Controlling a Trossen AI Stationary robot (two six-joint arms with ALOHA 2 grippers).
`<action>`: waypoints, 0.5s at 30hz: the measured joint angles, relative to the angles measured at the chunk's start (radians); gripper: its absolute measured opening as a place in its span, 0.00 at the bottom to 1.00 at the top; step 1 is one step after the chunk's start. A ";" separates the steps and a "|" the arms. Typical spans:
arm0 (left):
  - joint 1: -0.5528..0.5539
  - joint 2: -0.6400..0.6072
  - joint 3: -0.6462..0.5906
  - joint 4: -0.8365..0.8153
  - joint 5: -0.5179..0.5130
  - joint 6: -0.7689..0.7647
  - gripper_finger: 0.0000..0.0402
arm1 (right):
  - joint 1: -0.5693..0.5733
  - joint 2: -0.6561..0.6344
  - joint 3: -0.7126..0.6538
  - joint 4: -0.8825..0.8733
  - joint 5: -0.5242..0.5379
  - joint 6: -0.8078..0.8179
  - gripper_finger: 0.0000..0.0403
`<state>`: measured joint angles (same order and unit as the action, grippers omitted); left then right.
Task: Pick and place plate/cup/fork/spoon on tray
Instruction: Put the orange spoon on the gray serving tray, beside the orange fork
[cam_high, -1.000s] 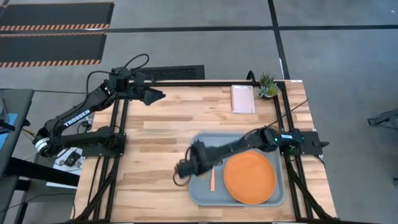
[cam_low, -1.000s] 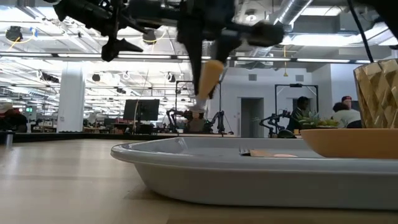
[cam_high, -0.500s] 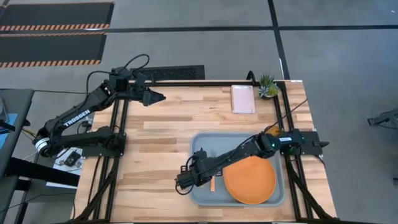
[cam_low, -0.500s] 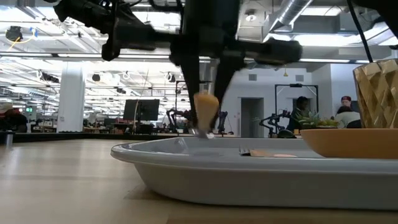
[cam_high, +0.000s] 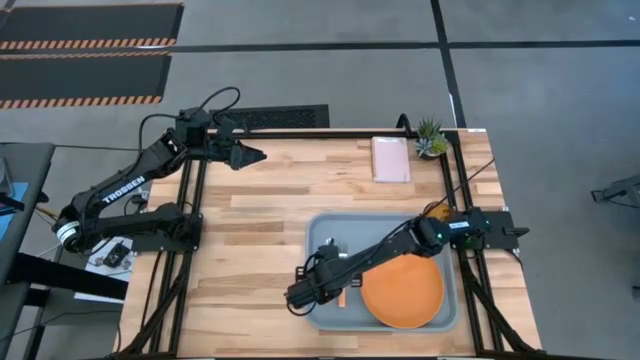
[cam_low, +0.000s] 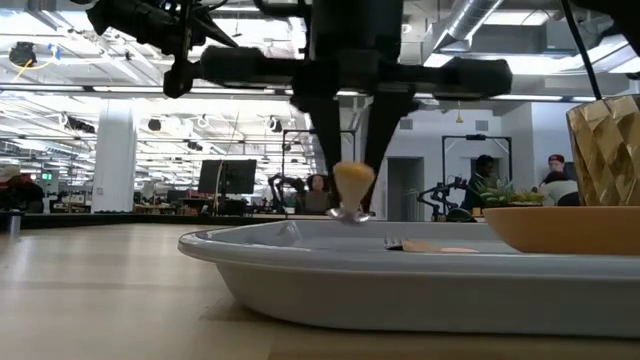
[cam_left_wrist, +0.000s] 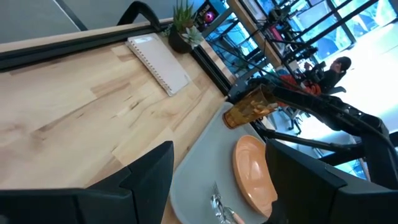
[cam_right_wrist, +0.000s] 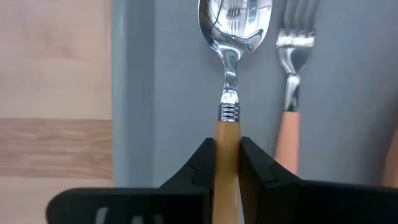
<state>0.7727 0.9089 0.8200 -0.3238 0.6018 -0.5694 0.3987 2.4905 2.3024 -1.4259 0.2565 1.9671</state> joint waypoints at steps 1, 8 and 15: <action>0.000 0.000 0.000 0.000 0.000 0.000 0.60 | 0.000 0.003 0.000 0.003 0.000 0.000 0.12; 0.000 0.000 0.000 0.000 -0.005 0.000 0.60 | 0.002 0.005 -0.040 0.037 -0.001 -0.001 0.12; 0.000 0.000 0.000 0.001 -0.007 0.007 0.60 | 0.018 0.003 -0.093 0.120 0.002 -0.003 0.12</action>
<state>0.7730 0.9089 0.8200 -0.3233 0.5945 -0.5625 0.4164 2.4935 2.2098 -1.3060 0.2588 1.9636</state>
